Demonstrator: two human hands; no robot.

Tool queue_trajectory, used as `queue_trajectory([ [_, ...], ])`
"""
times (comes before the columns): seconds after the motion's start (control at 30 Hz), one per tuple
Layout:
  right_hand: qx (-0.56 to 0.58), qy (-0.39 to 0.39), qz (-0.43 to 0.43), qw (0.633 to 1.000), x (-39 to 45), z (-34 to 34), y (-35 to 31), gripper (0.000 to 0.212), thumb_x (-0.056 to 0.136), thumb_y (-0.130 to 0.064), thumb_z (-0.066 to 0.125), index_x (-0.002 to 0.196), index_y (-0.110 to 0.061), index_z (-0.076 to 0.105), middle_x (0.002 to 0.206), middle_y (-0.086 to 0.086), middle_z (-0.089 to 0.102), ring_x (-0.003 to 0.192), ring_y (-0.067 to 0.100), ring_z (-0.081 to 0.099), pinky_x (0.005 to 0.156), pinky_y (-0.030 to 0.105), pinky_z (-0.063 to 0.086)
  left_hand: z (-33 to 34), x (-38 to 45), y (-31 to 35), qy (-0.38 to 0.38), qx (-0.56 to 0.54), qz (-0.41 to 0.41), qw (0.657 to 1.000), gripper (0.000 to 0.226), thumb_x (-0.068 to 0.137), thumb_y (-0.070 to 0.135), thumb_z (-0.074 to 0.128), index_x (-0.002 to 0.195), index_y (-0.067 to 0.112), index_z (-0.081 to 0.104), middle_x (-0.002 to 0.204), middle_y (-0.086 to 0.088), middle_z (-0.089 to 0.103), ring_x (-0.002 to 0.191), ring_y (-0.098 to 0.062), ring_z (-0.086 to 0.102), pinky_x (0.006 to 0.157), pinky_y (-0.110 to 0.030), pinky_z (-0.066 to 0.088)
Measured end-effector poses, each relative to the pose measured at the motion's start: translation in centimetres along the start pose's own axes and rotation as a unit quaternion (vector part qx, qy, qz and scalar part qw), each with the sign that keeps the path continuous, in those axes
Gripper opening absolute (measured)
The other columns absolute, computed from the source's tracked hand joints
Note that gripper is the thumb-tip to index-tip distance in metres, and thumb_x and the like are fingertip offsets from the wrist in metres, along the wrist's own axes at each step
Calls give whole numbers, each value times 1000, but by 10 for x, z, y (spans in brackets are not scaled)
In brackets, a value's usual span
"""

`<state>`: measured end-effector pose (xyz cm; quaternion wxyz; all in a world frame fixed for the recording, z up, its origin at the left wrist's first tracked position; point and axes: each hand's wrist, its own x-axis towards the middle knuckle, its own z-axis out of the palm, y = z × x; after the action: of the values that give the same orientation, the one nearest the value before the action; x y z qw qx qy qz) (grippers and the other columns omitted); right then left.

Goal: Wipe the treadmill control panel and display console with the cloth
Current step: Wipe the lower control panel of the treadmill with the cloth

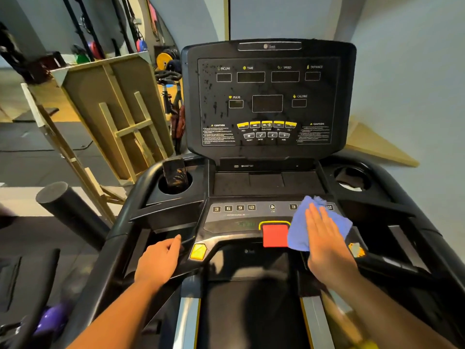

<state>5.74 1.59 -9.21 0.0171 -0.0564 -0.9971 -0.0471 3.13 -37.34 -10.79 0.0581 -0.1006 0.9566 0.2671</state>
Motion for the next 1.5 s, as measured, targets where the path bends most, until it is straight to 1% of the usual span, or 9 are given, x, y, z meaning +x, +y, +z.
queue_trajectory([
  [0.13,19,4,-49,999,-13,2,-31,115,63,-8,75,153,5,4,159,28,20,146,46,26,123,50,4,-1,-2,3,0,-7,3,1000,48,107,51,33,87,29,71,77,8,71,77,-10,66,76,-36,52],
  [0.37,7,25,-73,997,6,-7,-3,71,83,6,47,150,8,26,162,22,24,149,36,26,123,36,11,-3,-5,6,12,1,7,1000,50,108,48,33,87,24,72,77,6,69,74,-7,60,75,-34,44],
  [0.47,-25,40,11,999,-6,-6,2,103,83,-20,71,156,5,2,164,24,0,151,39,17,119,41,-13,-2,-4,5,14,3,9,1000,51,108,50,32,83,25,70,76,5,70,75,-11,64,76,-36,49],
  [0.67,41,65,-163,984,11,-1,-24,130,57,-4,75,158,-6,-7,167,14,5,150,38,18,123,39,0,-2,-4,6,3,5,1,1000,50,108,51,32,84,27,69,78,7,71,78,-11,65,76,-36,48],
  [0.8,104,46,-80,990,-10,-18,19,99,76,-4,67,159,-8,13,167,11,9,154,29,7,125,38,8,-4,-5,6,-7,-2,1,1000,51,108,49,31,82,27,69,76,6,71,78,-11,66,79,-37,51],
  [0.93,72,4,51,996,-33,0,25,94,56,4,82,138,4,37,135,31,55,127,46,53,104,54,47,-3,-4,6,0,-3,6,1000,53,108,49,32,79,25,69,74,5,71,76,-12,67,78,-37,53],
  [1.07,-15,-42,93,995,6,-31,-3,94,89,-24,66,157,-3,3,166,11,9,153,32,11,125,40,12,-2,-3,4,-8,-3,3,1000,51,107,51,31,83,28,69,76,6,72,77,-12,67,79,-38,55],
  [1.37,40,3,50,998,-62,4,55,79,67,15,64,143,4,46,140,27,50,126,44,55,98,54,53,-3,-4,8,-2,-2,-3,1000,49,108,48,32,82,27,68,76,6,69,75,-11,64,73,-35,47],
  [1.5,43,31,85,995,-25,-6,37,107,61,1,81,152,9,24,157,28,29,143,47,33,112,51,38,-2,-3,6,-10,-4,-8,1000,48,107,50,32,85,28,69,80,4,70,79,-15,66,80,-39,51],
])
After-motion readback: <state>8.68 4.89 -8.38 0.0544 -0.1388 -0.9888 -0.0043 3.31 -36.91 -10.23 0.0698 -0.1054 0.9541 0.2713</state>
